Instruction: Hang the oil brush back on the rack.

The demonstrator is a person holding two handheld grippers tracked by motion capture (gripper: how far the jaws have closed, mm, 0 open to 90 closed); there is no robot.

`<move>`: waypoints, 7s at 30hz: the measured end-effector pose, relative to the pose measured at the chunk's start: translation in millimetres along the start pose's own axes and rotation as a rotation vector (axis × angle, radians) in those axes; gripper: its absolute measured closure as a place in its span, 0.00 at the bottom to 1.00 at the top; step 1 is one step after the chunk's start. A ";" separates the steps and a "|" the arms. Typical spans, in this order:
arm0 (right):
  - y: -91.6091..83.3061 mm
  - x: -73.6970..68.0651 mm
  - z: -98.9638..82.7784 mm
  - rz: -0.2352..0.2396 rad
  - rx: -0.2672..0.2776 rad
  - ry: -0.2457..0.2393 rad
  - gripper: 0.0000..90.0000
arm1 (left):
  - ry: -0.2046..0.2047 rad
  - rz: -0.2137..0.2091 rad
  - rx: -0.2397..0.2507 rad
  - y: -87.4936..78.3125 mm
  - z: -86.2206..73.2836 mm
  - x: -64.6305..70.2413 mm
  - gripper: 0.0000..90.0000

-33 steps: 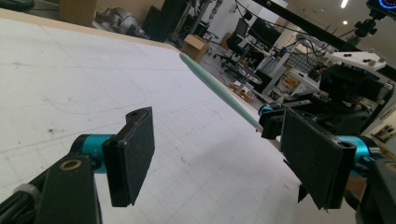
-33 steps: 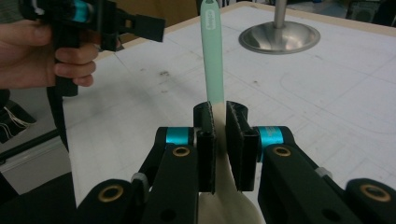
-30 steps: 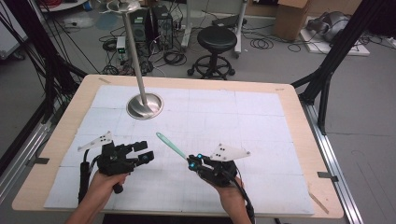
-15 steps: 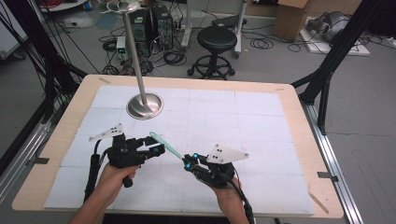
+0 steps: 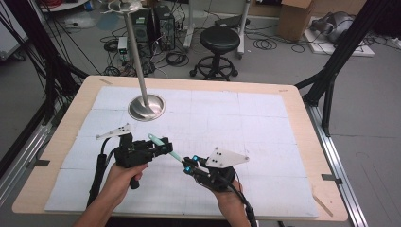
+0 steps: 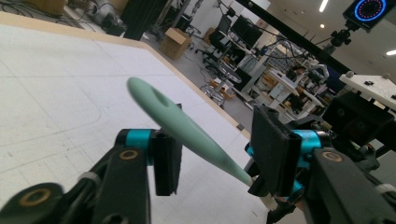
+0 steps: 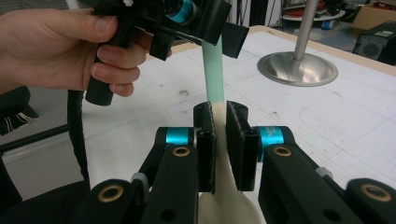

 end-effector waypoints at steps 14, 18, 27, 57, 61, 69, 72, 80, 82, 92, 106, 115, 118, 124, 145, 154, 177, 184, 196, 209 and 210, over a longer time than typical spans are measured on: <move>1.5 -3.5 2.0 0.018 0.016 -0.003 0.91 | -0.032 -0.089 0.050 -1.7 7.2 10.9 0.87; 1.9 -2.7 3.8 0.039 0.037 0.025 0.81 | -0.002 -0.136 0.070 -2.8 11.3 19.9 0.92; -8.2 2.7 7.1 0.174 0.029 0.107 0.62 | 0.138 -0.251 0.015 -6.9 19.5 42.7 0.92; -0.1 -13.0 13.7 0.285 0.106 0.136 0.94 | 0.196 -0.271 0.101 -1.7 28.1 59.2 0.81; 0.2 -13.9 13.5 0.290 0.105 0.134 0.93 | 0.202 -0.268 0.098 -1.3 28.3 58.3 0.90; -6.5 2.9 11.2 0.163 0.097 0.150 0.47 | 0.237 -0.192 0.083 -2.6 44.6 45.5 0.92; -23.1 17.3 11.7 0.075 0.127 0.140 0.41 | 0.258 -0.142 0.080 -4.8 60.2 36.2 0.92; -62.7 54.8 4.0 -0.176 0.113 0.107 0.22 | 0.312 -0.032 0.053 -6.0 98.8 13.9 0.92; -71.4 61.9 2.0 -0.213 0.118 0.097 0.22 | 0.327 -0.009 0.043 -4.7 111.0 7.9 0.92; -88.3 75.4 -5.4 -0.261 0.125 0.102 0.22 | 0.357 0.050 0.034 5.6 174.5 -8.0 0.92; -95.1 81.2 -8.8 -0.287 0.123 0.105 0.22 | 0.339 0.057 0.047 11.2 241.9 -27.4 0.92; -93.1 81.7 -9.2 -0.294 0.121 0.104 0.22 | 0.319 0.046 0.050 12.8 264.6 -39.9 0.92; -91.8 81.7 -10.0 -0.293 0.117 0.106 0.22 | 0.306 0.045 0.058 11.8 269.4 -44.5 0.92; -90.2 81.5 -10.9 -0.290 0.113 0.109 0.22 | 0.293 0.046 0.065 9.6 274.2 -52.8 0.92; -84.8 79.2 -13.2 -0.262 0.107 0.119 0.22 | 0.262 0.094 0.052 13.9 275.2 -69.9 0.92; -87.0 81.4 -14.4 -0.272 0.101 0.114 0.22 | 0.295 0.160 0.026 9.4 266.9 -70.5 0.71; -113.4 95.7 -19.6 -0.368 0.090 0.093 0.22 | 0.399 0.155 0.112 -62.4 160.5 -24.7 0.39; -113.1 96.5 -27.4 -0.378 0.057 0.082 0.22 | 0.407 0.158 0.117 -74.9 97.5 -26.1 0.22; -120.7 97.0 -43.8 -0.394 0.017 0.085 0.22 | 0.445 0.215 0.083 -85.6 28.3 -32.2 0.21; -119.7 89.9 -40.8 -0.411 0.032 0.076 0.22 | 0.441 0.220 0.074 -90.1 6.1 -36.5 0.23; -119.1 89.9 -40.5 -0.413 0.032 0.073 0.22 | 0.439 0.220 0.073 -89.9 5.9 -36.1 0.23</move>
Point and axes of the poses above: each handheld gripper's, and its own axes: y roughly forward along the jaws, z roughly out of its top, x roughly to its right, the point moved 9 cm from there along y, roughly forward along the jaws, and after that the axes turned 6 degrees about x, right-handed, at the moved point
